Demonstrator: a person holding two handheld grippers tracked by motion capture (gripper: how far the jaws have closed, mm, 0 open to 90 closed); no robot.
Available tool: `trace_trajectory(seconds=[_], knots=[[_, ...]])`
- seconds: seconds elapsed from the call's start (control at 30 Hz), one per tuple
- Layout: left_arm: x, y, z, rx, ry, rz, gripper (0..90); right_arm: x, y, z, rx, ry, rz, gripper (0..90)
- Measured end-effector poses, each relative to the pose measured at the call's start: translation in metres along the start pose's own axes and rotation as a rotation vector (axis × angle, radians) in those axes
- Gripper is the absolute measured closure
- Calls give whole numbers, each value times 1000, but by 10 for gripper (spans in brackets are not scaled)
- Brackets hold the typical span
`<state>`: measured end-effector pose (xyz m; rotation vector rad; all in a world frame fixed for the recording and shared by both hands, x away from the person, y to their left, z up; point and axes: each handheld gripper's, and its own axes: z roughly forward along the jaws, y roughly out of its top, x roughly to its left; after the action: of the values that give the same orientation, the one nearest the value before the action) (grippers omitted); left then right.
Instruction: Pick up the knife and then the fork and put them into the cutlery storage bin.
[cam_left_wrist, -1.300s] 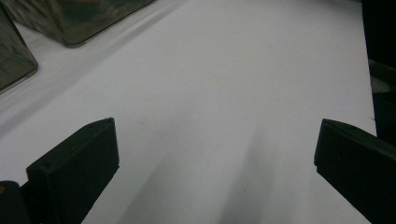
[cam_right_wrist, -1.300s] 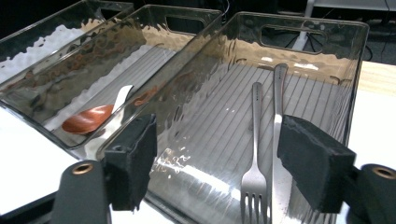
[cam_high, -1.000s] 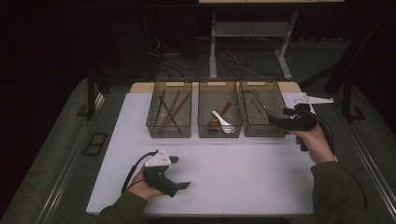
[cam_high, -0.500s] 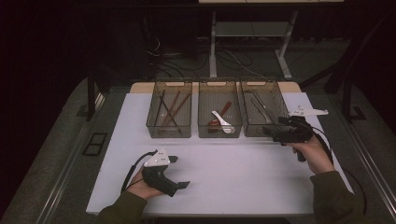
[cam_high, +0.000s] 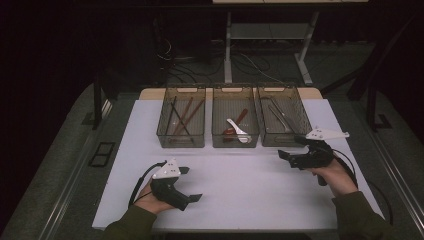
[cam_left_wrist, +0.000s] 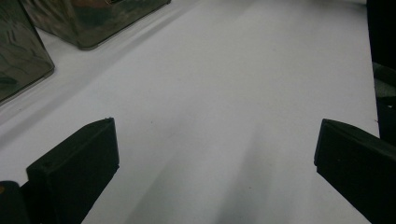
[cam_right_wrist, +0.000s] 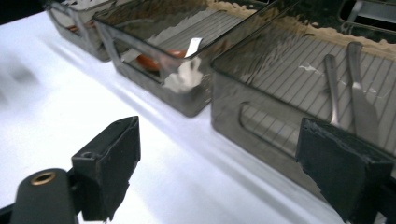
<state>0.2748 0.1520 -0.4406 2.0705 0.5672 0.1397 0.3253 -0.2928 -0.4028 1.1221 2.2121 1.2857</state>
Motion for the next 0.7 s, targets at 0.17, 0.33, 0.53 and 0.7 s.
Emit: trace_trajectory(seconds=[0.17,0.33,0.53,0.7], knots=[[0,0,0,0,-1,1,0,10,-8,-3,8,16,-24,143],[-1,0,-1,-2,-1,1,0,15,-16,-6,11,29,-35,143],[-1,0,-1,1,-3,2,0,21,-29,-9,21,50,-44,143],[-1,1,-1,0,-5,4,0,25,-38,-12,29,59,-54,143]])
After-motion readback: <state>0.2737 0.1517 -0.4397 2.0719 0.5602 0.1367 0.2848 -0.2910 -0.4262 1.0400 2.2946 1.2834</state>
